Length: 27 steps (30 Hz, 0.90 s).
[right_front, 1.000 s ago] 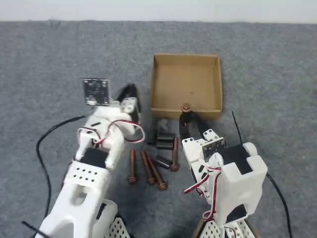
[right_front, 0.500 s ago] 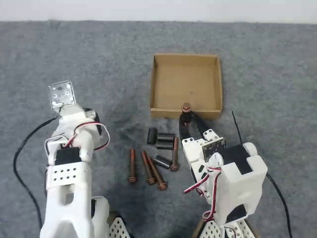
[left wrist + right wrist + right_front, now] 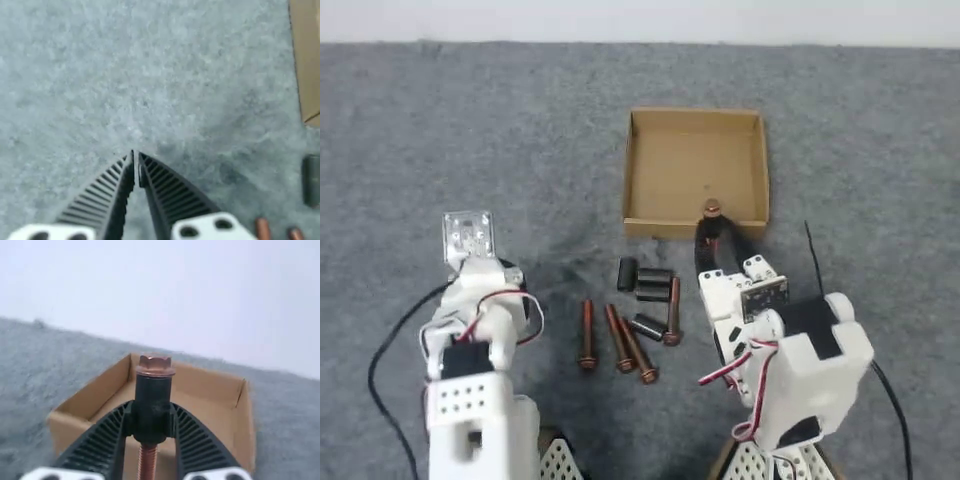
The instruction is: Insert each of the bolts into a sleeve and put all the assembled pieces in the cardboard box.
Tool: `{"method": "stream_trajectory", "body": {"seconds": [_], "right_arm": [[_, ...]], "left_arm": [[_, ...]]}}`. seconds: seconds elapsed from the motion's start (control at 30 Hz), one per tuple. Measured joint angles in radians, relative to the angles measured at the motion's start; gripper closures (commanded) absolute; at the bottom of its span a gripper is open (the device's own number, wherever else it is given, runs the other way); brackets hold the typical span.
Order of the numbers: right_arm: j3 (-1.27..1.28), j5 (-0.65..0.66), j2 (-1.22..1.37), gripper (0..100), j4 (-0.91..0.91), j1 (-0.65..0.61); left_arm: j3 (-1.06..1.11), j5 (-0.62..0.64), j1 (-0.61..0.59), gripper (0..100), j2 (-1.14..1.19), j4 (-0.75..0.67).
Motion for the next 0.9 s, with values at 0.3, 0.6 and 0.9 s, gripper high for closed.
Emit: {"method": "stream_trajectory", "body": {"seconds": [0.3, 0.6, 0.9], "right_arm": [[-0.094, 0.0, -0.207, 99.2, 0.281, 0.077], [-0.287, 0.0, -0.459, 99.2, 0.809, 0.126], [-0.631, 0.0, -0.529, 99.2, 1.47, 0.201]], "left_arm": [[0.109, -0.012, 0.0, 99, -0.399, 0.173], [0.135, -0.012, 0.0, 99, -0.566, 0.261], [0.15, -0.02, 0.0, 99, -0.566, 0.261]]}}
